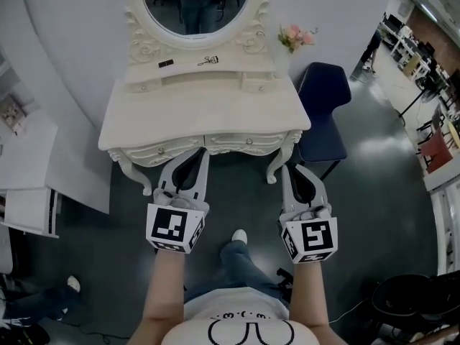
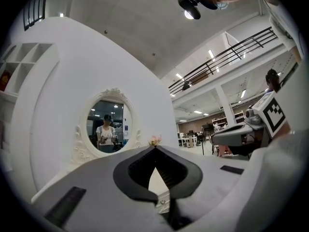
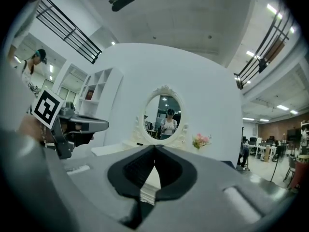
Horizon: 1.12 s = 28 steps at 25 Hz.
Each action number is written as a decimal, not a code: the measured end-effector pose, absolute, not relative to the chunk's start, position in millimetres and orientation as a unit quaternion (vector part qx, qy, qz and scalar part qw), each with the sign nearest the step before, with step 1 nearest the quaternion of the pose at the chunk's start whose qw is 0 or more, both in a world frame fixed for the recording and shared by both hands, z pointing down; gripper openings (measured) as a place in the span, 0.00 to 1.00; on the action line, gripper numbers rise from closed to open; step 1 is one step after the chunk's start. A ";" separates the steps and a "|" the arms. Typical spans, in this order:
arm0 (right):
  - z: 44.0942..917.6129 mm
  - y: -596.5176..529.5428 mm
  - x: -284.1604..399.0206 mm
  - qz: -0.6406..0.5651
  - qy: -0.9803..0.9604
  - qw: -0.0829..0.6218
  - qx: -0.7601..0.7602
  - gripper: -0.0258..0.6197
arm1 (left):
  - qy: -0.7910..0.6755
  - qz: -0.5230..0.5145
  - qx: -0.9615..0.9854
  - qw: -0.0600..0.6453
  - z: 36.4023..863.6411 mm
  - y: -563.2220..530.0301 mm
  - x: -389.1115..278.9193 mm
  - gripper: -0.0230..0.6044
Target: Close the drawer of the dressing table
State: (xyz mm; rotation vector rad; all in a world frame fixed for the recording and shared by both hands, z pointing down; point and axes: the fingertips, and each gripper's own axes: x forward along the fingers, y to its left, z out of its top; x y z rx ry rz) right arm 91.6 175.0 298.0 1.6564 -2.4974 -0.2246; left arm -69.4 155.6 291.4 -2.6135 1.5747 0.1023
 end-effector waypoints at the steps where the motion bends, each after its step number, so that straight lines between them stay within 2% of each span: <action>1: 297.8 159.2 95.8 -0.074 -0.831 0.069 0.547 0.04 | 0.517 0.032 -0.855 0.042 291.6 139.9 -64.3 0.03; 11: 304.6 5.3 139.4 -0.061 -0.843 0.079 0.528 0.04 | 0.530 0.034 -0.847 0.022 297.3 -9.5 -22.3 0.03; 19: 318.3 -66.9 152.6 -0.026 -0.846 0.042 0.530 0.04 | 0.527 0.018 -0.850 0.005 320.2 -67.2 -21.1 0.03; 21: 324.4 -86.1 149.6 -0.010 -0.848 0.040 0.529 0.39 | 0.531 0.018 -0.847 0.001 322.0 -84.5 -26.8 0.03; 22: 327.4 -96.3 148.6 -0.003 -0.847 0.038 0.530 0.42 | 0.531 0.017 -0.847 0.001 322.9 -94.2 -28.4 0.03; 23: 330.3 -106.6 147.9 0.001 -0.845 0.038 0.533 0.52 | 0.530 0.015 -0.848 0.001 324.1 -104.4 -29.2 0.03; 25: 337.1 -127.5 145.9 0.005 -0.843 0.044 0.537 0.59 | 0.524 0.010 -0.852 0.001 327.7 -126.0 -28.8 0.03; 28: 351.2 -160.9 140.4 0.017 -0.840 0.066 0.538 0.61 | 0.513 0.004 -0.858 -0.003 334.4 -161.8 -29.0 0.03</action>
